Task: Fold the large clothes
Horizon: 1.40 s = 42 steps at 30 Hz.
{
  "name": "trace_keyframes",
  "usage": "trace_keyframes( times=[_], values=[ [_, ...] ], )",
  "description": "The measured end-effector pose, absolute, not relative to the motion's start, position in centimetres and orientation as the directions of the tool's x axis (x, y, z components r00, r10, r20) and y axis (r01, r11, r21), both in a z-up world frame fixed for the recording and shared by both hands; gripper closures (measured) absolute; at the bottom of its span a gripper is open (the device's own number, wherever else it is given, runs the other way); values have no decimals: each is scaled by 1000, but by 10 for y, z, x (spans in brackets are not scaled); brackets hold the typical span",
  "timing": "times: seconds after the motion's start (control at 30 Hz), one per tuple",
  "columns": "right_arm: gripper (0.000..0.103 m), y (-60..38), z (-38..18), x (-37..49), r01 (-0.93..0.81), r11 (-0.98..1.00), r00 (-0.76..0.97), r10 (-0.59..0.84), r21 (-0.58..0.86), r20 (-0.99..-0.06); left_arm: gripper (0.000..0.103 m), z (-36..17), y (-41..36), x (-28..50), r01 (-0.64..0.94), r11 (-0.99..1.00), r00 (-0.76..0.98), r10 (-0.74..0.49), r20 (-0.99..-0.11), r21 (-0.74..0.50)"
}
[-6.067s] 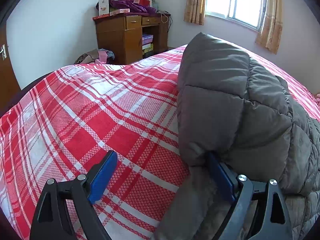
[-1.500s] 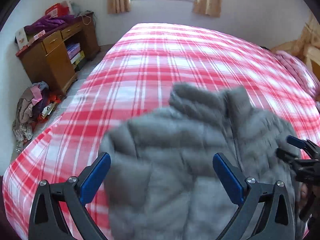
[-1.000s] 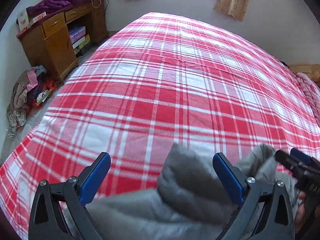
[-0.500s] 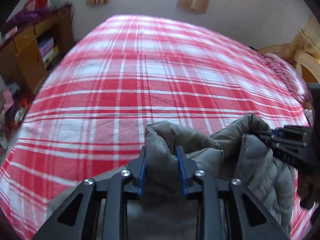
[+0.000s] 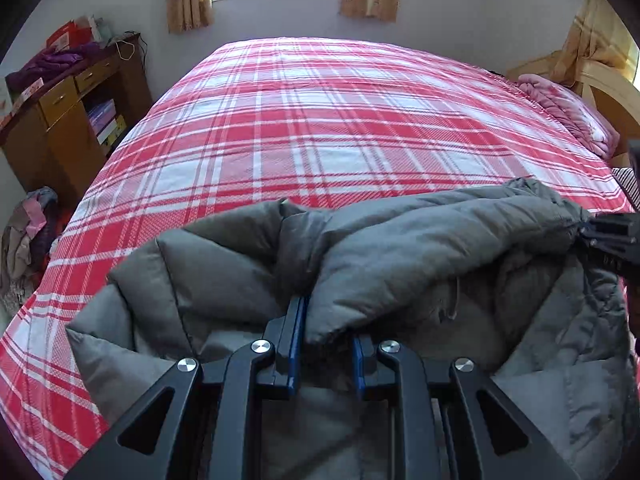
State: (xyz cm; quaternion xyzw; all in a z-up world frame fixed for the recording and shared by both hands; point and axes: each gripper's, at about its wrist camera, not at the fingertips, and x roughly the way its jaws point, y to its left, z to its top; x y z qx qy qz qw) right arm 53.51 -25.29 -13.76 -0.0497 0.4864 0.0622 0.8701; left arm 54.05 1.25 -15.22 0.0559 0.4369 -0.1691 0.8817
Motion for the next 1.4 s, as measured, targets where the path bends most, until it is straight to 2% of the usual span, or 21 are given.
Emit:
trace_keyframes(
  times=[0.17, 0.23, 0.3, 0.37, 0.4, 0.43, 0.5, 0.63, 0.77, 0.87, 0.9, 1.0, 1.1, 1.2, 1.4],
  values=[
    [97, -258, -156, 529, -153, 987, 530, 45, -43, -847, 82, -136, 8, 527, 349, 937, 586, -230, -777, -14],
    [97, -256, -151, 527, -161, 985, 538, 38, -59, -842, 75, -123, 4, 515, 359, 932, 614, -206, -762, 38],
    [97, -256, -144, 523, -170, 983, 549, 35, -70, -835, 33, -108, 2, 501, 349, 932, 655, -170, -736, 96],
    [83, -259, -139, 520, -183, 981, 552, 50, -62, -832, 19, -94, 6, 489, 337, 935, 703, -170, -691, 112],
    [65, -260, -138, 517, -183, 981, 551, 49, -64, -833, 19, -83, 8, 483, 343, 934, 718, -188, -670, 105],
    [53, -263, -135, 515, -181, 981, 556, 44, -69, -830, 19, -77, 11, 481, 346, 933, 722, -200, -663, 96],
    [49, -269, -128, 507, -190, 980, 562, 58, -60, -825, 17, -63, 17, 479, 331, 941, 745, -215, -632, 71],
    [49, -277, -107, 495, -156, 984, 602, 30, -81, -798, 15, -49, 15, 507, 249, 968, 781, -182, -597, 31],
    [49, -274, -75, 502, -86, 996, 671, 73, 20, -738, 15, -51, 5, 539, 171, 982, 776, -182, -603, -76],
    [58, -256, -71, 521, -70, 995, 690, 98, 69, -717, 15, -62, -16, 552, 215, 967, 753, -252, -608, -135],
    [60, -249, -76, 530, -66, 993, 685, 115, 95, -720, 15, -72, -25, 557, 230, 966, 727, -254, -638, -122],
    [61, -239, -96, 547, -53, 988, 674, 142, 145, -725, 15, -109, -34, 564, 194, 981, 694, -158, -703, -29],
    [62, -233, -123, 552, -64, 986, 649, 159, 156, -744, 15, -149, -23, 565, 167, 983, 629, -162, -760, -71],
    [67, -229, -147, 545, -73, 986, 633, 160, 147, -757, 15, -164, -12, 564, 153, 980, 627, -196, -754, -128],
    [68, -230, -161, 536, -101, 987, 653, 160, 124, -741, 15, -176, -15, 564, 145, 979, 627, -204, -751, -145]
  ],
)
